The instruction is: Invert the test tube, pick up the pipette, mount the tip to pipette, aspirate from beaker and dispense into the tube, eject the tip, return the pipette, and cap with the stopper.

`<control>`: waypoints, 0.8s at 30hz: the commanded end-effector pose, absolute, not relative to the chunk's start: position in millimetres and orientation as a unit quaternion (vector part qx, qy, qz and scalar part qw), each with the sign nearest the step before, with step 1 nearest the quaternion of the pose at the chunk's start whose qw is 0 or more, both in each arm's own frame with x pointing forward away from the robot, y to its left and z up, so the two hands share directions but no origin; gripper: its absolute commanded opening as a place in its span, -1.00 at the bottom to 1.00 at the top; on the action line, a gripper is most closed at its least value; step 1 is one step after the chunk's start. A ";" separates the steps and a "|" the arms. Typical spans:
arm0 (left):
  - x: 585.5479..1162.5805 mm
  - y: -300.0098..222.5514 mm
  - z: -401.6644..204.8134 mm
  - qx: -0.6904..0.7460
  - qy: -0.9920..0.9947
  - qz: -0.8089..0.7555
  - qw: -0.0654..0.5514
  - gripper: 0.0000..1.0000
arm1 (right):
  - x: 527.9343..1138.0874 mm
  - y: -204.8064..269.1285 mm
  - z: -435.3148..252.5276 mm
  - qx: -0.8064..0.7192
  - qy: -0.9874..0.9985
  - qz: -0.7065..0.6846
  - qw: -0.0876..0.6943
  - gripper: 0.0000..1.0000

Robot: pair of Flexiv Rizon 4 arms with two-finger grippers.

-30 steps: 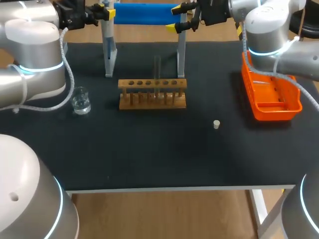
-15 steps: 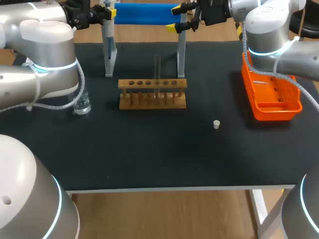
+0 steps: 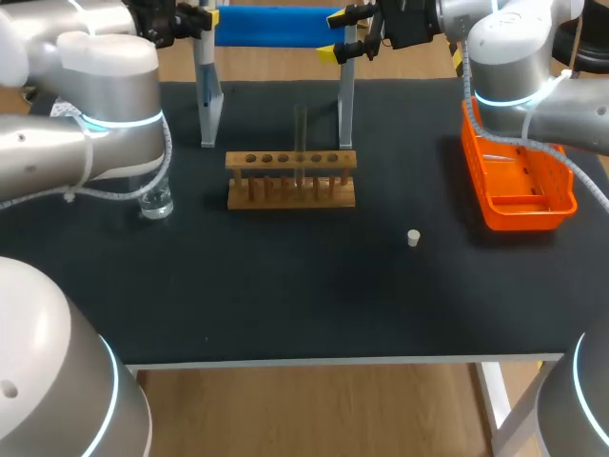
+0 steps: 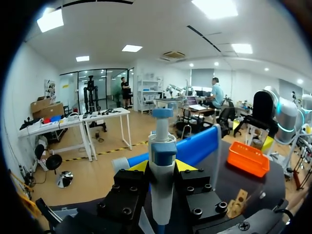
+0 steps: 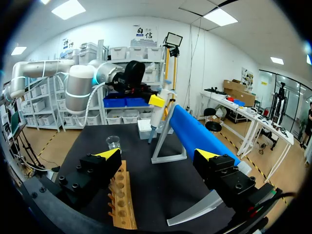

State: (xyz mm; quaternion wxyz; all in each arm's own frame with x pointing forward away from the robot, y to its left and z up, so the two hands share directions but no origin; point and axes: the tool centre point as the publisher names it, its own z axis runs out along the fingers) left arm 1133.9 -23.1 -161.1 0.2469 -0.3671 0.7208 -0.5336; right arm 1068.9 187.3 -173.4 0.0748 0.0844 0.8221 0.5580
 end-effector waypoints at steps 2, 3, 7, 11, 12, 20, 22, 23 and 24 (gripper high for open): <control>1139.9 -31.7 -157.7 -0.378 0.725 -0.520 0.247 -1.00 | 1069.4 187.1 -172.8 0.084 0.823 0.557 0.074 1.00; 1140.7 -32.3 -157.6 -0.380 0.725 -0.519 0.247 -1.00 | 1069.4 187.1 -172.8 0.084 0.823 0.557 0.074 1.00; 1144.5 -33.0 -156.5 -0.393 0.723 -0.511 0.250 -1.00 | 1069.4 187.1 -172.8 0.084 0.823 0.557 0.074 1.00; 1148.4 -31.7 -154.5 -0.403 0.720 -0.506 0.252 -1.00 | 1069.4 187.1 -172.8 0.084 0.823 0.557 0.074 1.00; 1149.6 -31.8 -154.1 -0.408 0.718 -0.504 0.253 -1.00 | 1069.4 187.1 -172.8 0.084 0.823 0.557 0.074 1.00; 1156.6 -33.0 -155.0 -0.427 0.717 -0.487 0.257 -1.00 | 1069.4 187.1 -172.8 0.084 0.823 0.557 0.074 1.00; 1158.0 -34.0 -156.5 -0.434 0.717 -0.482 0.256 -1.00 | 1069.4 187.1 -172.8 0.084 0.823 0.557 0.074 1.00; 1158.8 -34.3 -157.3 -0.435 0.717 -0.481 0.256 -1.00 | 1069.4 187.1 -172.8 0.084 0.823 0.557 0.074 1.00; 1159.1 -34.6 -157.6 -0.439 0.717 -0.475 0.260 -1.00 | 1069.4 187.1 -172.8 0.084 0.823 0.557 0.074 1.00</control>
